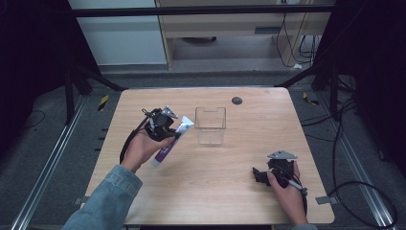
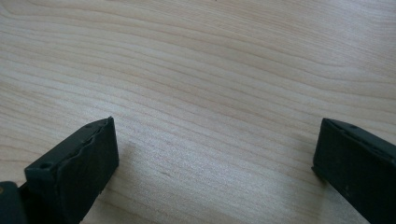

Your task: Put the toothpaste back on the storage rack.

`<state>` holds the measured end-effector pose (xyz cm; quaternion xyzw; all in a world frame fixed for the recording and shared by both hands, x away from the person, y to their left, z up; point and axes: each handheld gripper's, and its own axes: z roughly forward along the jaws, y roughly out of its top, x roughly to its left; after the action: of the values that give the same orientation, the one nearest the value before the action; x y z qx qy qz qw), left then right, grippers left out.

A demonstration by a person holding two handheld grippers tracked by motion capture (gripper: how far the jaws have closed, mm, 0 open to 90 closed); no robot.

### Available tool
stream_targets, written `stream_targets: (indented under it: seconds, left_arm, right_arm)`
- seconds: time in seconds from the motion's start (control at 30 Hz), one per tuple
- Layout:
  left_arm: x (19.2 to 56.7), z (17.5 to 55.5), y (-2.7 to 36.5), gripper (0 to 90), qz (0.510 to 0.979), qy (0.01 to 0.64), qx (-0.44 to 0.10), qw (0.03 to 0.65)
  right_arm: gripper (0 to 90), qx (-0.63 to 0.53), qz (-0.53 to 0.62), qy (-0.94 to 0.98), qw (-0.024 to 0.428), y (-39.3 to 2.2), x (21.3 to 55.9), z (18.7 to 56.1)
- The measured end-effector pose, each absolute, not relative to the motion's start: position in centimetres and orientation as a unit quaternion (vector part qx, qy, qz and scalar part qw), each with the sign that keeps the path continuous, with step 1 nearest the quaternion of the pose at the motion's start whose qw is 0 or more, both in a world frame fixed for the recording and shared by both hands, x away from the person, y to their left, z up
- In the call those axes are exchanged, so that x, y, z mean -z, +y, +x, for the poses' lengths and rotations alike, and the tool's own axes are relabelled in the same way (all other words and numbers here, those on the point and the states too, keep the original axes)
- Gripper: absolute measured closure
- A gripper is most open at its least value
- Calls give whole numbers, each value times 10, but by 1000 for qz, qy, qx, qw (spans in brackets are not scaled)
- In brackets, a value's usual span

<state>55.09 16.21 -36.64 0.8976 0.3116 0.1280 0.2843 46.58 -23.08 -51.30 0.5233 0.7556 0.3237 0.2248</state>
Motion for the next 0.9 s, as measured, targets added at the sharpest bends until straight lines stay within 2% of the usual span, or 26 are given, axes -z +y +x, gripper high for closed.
stream_targets:
  seconds: [0.9]
  left_arm:
    - [317, 573, 162, 798, 888, 302, -163, 306]
  right_arm:
    - [3, -324, 523, 756, 225, -231, 513, 466]
